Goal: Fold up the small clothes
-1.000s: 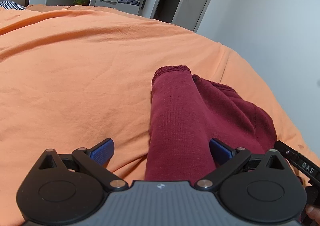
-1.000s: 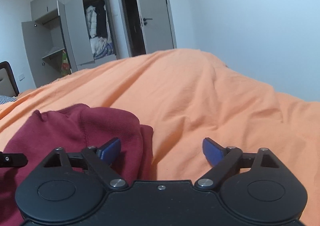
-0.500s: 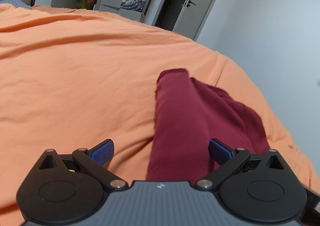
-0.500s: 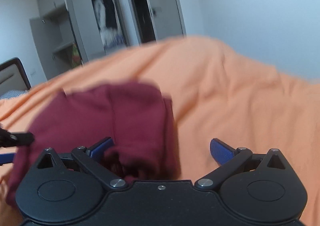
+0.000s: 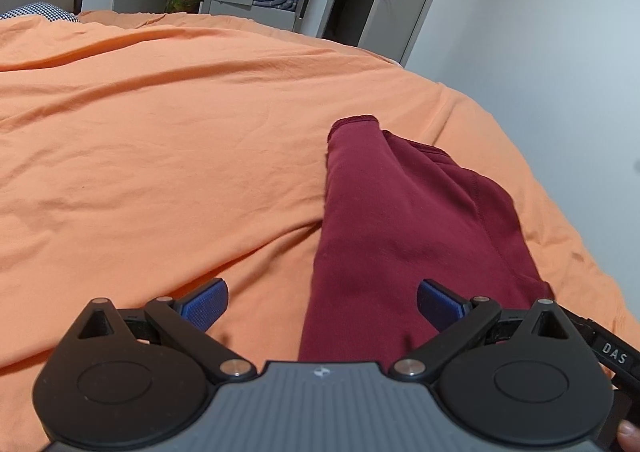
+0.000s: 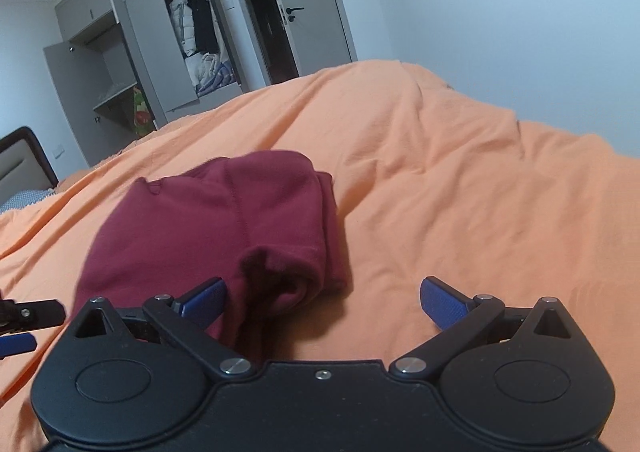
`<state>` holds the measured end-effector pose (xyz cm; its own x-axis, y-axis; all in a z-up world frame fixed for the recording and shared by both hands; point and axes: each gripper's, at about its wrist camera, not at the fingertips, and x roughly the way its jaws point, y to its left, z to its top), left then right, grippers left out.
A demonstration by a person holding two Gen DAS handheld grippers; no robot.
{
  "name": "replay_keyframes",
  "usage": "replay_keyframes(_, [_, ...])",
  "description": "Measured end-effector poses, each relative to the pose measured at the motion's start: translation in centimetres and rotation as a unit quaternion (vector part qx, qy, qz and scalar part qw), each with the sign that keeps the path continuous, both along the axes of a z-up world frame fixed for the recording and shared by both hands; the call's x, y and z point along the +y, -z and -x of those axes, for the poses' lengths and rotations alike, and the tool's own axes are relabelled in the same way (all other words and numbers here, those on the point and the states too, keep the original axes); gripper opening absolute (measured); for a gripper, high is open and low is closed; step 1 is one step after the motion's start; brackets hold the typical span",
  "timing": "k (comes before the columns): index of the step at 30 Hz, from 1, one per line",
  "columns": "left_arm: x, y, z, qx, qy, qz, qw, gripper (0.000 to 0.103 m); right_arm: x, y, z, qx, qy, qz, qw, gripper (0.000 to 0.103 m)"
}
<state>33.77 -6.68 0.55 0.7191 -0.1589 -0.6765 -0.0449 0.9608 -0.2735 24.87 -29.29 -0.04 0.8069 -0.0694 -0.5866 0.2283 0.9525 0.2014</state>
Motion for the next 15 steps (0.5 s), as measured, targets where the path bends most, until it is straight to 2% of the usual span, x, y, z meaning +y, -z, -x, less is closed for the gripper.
replay_keyframes(6, [0.1,-1.7,1.9,-0.019,-0.007,-0.004,0.9998,0.103,3.3,-3.6,2.3,0.042,-0.001,0.056,0.998,0.102])
replay_keyframes(9, [0.6,-2.1,2.2,-0.021,-0.013,-0.004,0.9997,0.103,5.4,-4.3,3.5,0.041,-0.009,0.078,0.996,0.102])
replay_keyframes(15, [2.0,-2.3,2.5,-0.023,-0.031,0.001,0.9992,0.103,7.8,-5.1,4.1,0.038,-0.041,0.069,0.996,0.102])
